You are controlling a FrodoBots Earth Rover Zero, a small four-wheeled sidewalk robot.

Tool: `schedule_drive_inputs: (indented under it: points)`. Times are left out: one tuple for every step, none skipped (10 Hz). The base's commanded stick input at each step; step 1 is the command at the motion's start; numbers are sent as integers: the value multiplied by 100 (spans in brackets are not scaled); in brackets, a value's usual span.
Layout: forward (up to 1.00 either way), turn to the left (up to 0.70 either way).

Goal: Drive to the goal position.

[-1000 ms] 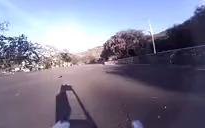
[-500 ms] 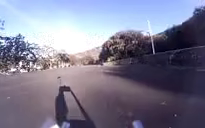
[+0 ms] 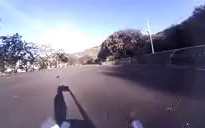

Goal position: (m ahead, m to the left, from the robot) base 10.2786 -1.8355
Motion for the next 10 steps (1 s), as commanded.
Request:
schedule_drive_inputs:
  points:
    - [50,0]
    - [50,0]
    - [50,0]
    - [50,0]
    - [50,0]
    - [50,0]
    - [50,0]
    - [50,0]
    - [50,0]
    - [50,0]
